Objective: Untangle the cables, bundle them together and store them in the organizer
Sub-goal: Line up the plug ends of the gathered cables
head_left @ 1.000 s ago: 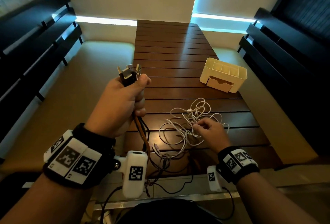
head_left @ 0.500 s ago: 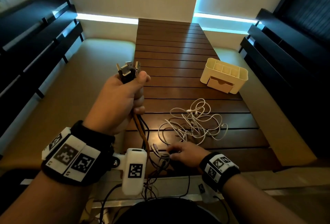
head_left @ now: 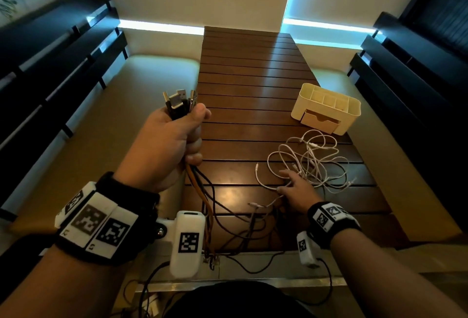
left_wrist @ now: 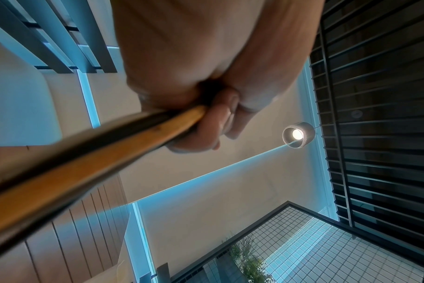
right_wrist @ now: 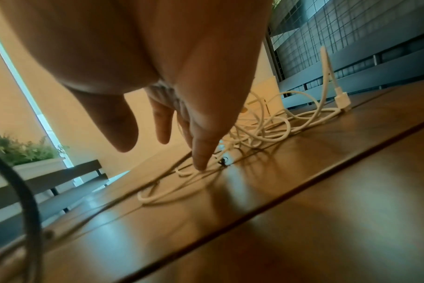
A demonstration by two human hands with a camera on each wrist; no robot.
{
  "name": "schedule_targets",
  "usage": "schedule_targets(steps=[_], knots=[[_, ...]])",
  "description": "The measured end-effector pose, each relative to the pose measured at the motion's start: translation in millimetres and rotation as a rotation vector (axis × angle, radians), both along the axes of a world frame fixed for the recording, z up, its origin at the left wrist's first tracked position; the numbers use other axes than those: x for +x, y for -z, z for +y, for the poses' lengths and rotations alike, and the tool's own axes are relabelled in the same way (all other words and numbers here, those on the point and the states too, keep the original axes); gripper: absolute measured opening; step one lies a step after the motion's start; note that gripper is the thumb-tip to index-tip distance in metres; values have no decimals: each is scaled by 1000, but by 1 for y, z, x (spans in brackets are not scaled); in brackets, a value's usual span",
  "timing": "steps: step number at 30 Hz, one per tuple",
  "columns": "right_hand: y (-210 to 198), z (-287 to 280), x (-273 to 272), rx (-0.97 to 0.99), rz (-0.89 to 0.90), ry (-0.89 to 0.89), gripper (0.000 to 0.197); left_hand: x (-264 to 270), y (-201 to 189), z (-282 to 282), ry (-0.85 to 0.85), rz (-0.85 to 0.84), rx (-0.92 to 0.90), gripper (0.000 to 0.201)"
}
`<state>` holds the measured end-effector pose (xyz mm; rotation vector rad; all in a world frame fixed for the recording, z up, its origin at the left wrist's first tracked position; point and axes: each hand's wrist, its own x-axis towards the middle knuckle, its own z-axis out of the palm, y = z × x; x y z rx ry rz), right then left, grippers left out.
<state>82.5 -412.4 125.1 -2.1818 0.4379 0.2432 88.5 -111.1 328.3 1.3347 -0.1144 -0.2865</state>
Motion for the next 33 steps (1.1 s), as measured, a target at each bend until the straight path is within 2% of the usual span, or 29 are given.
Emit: schedule_targets(steps=[3, 7, 9, 12, 14, 16, 23, 25, 27, 28, 30, 32, 33], knots=[[-3, 3, -2, -9, -95, -78, 48, 1, 0, -3, -5, 2, 15, 17], [-8, 1, -16, -244, -320, -121, 30, 2, 2, -6, -13, -4, 10, 17], [-7, 2, -23, -293, -366, -148, 20, 3, 2, -9, -11, -9, 3, 17], [-8, 13, -27, -169, -107, -134, 5, 2, 2, -18, 13, -12, -5, 16], [-5, 22, -26, -114, 65, -106, 21, 1, 2, -22, 24, -22, -7, 16], [-1, 31, -26, -65, 201, -116, 24, 0, 0, -24, 24, -27, -2, 15], [-10, 32, -24, 192, 243, -31, 12, -5, 0, -18, -6, -3, 2, 15], [-6, 36, -24, 135, 315, -59, 27, -6, -2, -20, 4, -2, -11, 15], [3, 43, -24, -61, 317, -149, 40, -8, -4, -21, 14, -13, -17, 15], [8, 46, -25, -185, 280, -189, 40, -9, -6, -21, 16, -20, -18, 15], [13, 52, -27, -345, 197, -220, 28, -9, -8, -19, 12, -30, -19, 15], [20, 51, -25, -322, 143, -182, 13, -10, -8, -16, 6, -31, -20, 16], [21, 50, -23, -278, 120, -155, 14, -10, -7, -14, 3, -30, -19, 16]])
